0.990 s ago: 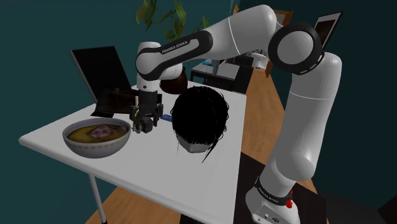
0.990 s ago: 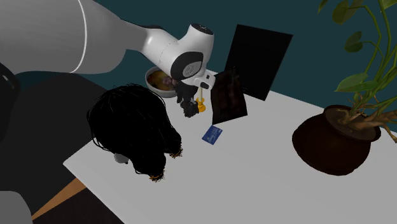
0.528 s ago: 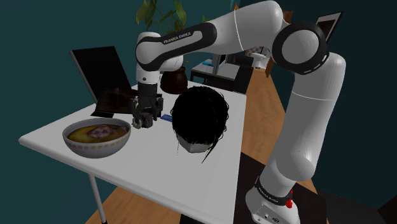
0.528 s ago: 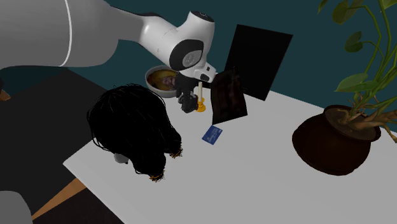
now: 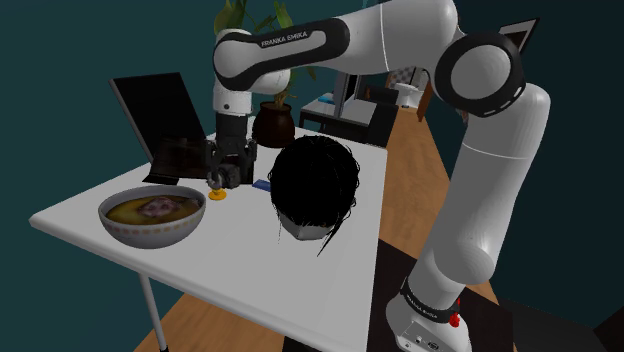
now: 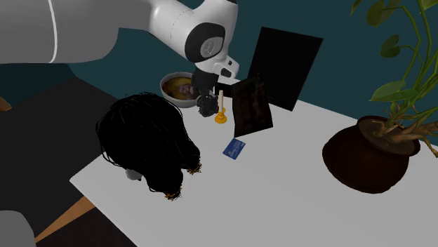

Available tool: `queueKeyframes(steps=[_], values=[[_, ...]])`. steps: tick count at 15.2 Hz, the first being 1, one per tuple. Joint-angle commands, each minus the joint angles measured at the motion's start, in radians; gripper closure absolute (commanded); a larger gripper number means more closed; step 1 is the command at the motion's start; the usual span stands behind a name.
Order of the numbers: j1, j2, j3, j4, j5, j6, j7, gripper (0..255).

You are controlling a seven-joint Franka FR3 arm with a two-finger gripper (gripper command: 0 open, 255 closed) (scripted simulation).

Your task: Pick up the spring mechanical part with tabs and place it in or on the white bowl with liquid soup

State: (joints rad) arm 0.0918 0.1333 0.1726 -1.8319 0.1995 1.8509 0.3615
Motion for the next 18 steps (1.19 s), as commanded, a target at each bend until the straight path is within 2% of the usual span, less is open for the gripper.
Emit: queueKeyframes(steps=[1, 18], values=[[-0.002, -0.006, -0.001, 0.020, 0.000, -0.026, 0.002, 255], [-0.005, -0.019, -0.002, 0.231, -0.005, -0.247, 0.042, 255]])
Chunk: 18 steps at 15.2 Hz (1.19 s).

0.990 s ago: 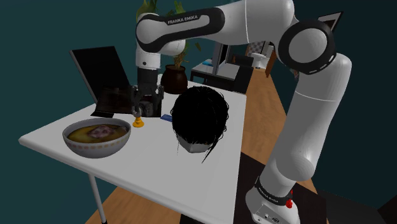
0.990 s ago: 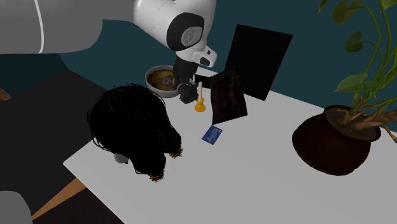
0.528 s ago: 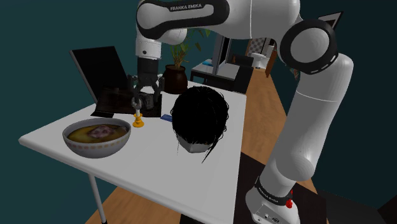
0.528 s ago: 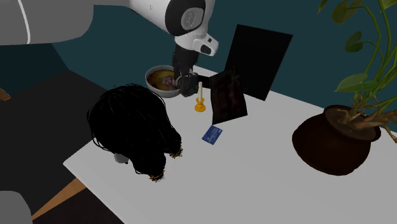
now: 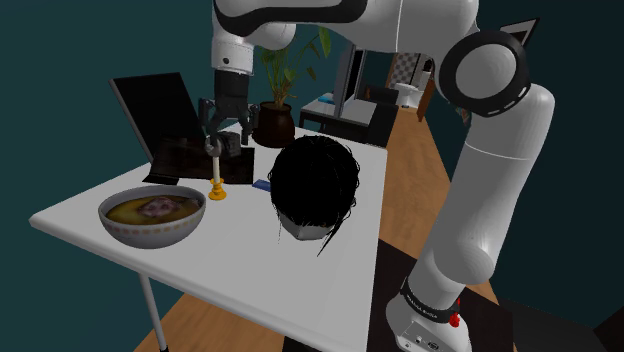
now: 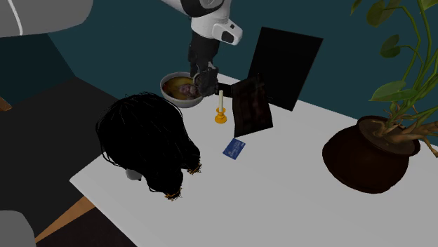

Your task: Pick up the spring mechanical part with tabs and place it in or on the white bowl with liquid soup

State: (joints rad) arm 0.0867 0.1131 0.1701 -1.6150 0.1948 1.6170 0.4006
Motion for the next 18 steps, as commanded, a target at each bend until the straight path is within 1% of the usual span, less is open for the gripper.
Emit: queueKeyframes(steps=[1, 3, 10, 15, 16, 18], values=[[0.000, 0.002, 0.000, 0.029, -0.001, -0.026, 0.005, 255], [0.000, 0.004, 0.000, 0.046, -0.001, -0.042, 0.008, 255], [0.098, 0.103, 0.067, 0.183, -0.017, -0.047, 0.175, 255], [0.180, 0.212, 0.106, 0.336, -0.047, -0.070, 0.295, 255], [0.211, 0.257, 0.117, 0.402, -0.061, -0.085, 0.334, 255], [0.209, 0.248, 0.115, 0.362, -0.058, -0.054, 0.327, 255]])
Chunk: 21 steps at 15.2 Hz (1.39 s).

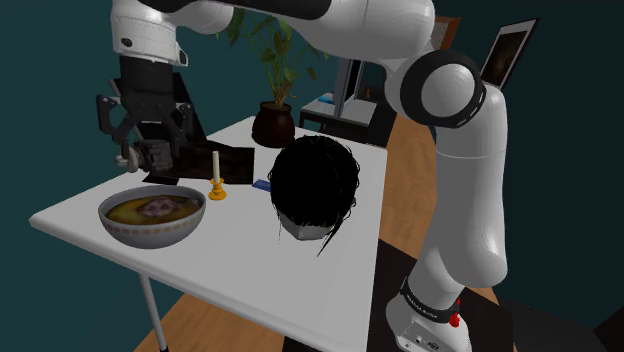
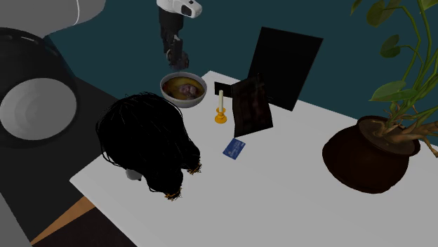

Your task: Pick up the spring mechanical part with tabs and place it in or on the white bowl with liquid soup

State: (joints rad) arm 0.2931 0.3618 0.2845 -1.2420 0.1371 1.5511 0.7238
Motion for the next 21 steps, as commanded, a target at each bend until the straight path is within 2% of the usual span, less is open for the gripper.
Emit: queueKeyframes(steps=[1, 13, 21], values=[[0.002, -0.005, 0.001, -0.030, 0.001, 0.027, 0.001, 255], [-0.006, -0.025, -0.002, -0.219, 0.009, 0.193, -0.032, 255], [-0.006, -0.025, -0.002, -0.227, 0.009, 0.201, -0.034, 255]])
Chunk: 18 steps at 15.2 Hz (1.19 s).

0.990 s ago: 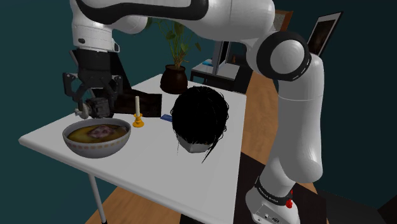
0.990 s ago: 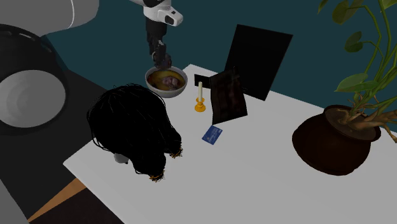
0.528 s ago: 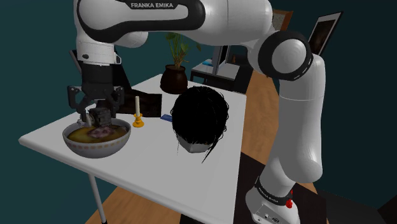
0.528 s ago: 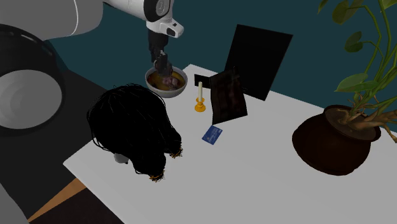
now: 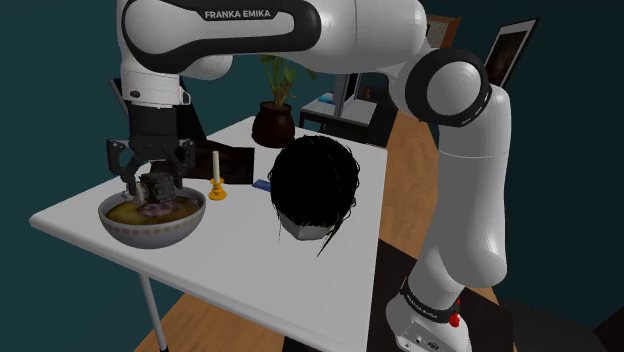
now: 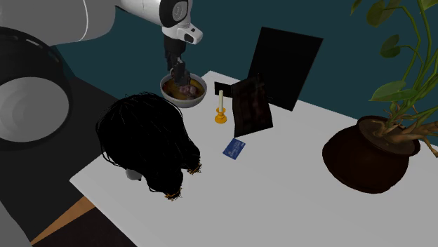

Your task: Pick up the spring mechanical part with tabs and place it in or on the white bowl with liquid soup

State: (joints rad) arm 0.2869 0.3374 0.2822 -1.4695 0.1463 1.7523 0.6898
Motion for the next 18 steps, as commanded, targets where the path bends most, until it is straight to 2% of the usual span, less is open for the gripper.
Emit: queueKeyframes(steps=[1, 2, 7, 11, 18], values=[[0.000, 0.000, 0.000, 0.000, 0.000, 0.000, 0.000, 255], [0.000, 0.000, 0.000, 0.000, 0.000, 0.000, 0.000, 0], [0.000, 0.000, 0.000, 0.000, 0.000, 0.000, 0.000, 0], [-0.006, 0.019, -0.004, 0.153, -0.007, -0.134, 0.008, 0], [-0.006, 0.019, -0.004, 0.153, -0.007, -0.134, 0.008, 0]])
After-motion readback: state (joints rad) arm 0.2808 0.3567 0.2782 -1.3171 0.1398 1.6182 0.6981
